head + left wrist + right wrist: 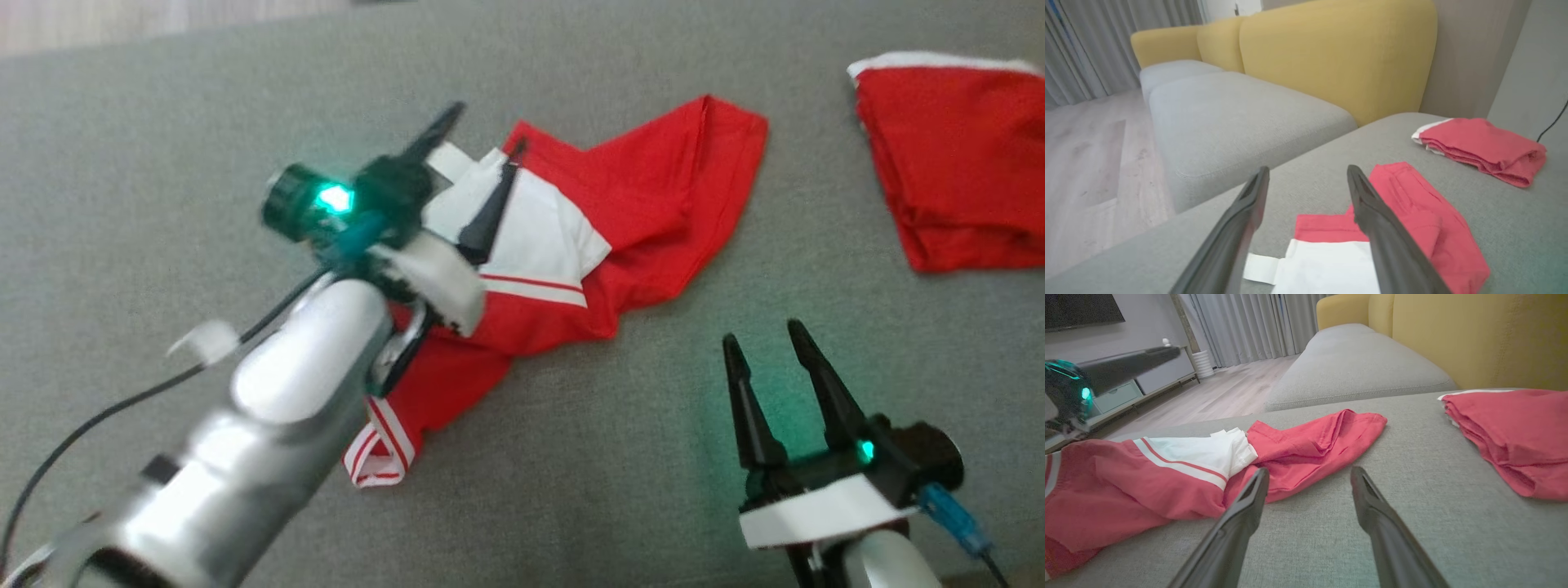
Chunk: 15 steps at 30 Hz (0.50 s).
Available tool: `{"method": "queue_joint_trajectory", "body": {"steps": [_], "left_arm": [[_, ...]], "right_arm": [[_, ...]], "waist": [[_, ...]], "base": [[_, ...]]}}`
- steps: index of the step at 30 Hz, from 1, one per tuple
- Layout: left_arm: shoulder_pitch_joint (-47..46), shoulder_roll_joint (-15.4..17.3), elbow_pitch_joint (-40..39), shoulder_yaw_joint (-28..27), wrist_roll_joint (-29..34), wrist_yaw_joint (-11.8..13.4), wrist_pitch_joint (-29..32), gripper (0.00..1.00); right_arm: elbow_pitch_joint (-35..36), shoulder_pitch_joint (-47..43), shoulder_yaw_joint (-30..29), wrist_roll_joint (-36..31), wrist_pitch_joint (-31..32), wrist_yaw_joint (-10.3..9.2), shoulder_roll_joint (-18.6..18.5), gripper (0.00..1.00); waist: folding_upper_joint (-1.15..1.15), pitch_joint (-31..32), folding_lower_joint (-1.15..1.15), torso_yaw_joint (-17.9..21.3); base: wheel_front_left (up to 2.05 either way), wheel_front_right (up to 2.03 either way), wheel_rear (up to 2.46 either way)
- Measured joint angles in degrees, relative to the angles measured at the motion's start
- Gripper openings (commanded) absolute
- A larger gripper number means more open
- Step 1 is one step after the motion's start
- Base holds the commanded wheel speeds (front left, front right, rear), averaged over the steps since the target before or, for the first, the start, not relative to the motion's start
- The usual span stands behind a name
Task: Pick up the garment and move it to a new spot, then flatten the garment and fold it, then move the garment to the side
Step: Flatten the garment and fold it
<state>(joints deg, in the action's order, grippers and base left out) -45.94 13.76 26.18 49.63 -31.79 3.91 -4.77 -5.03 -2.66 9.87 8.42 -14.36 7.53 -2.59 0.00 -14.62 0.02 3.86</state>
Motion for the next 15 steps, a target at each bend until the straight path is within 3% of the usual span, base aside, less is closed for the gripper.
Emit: {"method": "queue_joint_trajectory", "body": {"steps": [3, 8, 15], "left_arm": [[-2.49, -3.50, 7.39, 1.12, 0.43, -2.14, -0.18, 1.00], [-4.99, -5.86, 19.29, 2.46, 0.42, -6.39, -0.81, 1.00], [-10.88, -8.08, 30.65, 2.87, 0.52, -8.05, -2.07, 1.00]], "right_arm": [[0.09, 1.52, 0.94, -0.32, 0.00, 0.00, 0.00, 1.00], [0.16, 2.92, 1.59, -0.44, 0.00, 0.00, -0.01, 1.00], [0.14, 3.35, 2.77, -0.43, 0.00, 0.00, -0.01, 1.00]], "waist": [[0.00, -2.15, 0.00, 0.08], [0.00, -4.79, -0.01, 1.11], [0.00, -7.55, -0.01, 2.31]], "base": [[0.00, 0.00, 0.00], [0.00, 0.00, 0.00], [0.00, 0.00, 0.00]]}}
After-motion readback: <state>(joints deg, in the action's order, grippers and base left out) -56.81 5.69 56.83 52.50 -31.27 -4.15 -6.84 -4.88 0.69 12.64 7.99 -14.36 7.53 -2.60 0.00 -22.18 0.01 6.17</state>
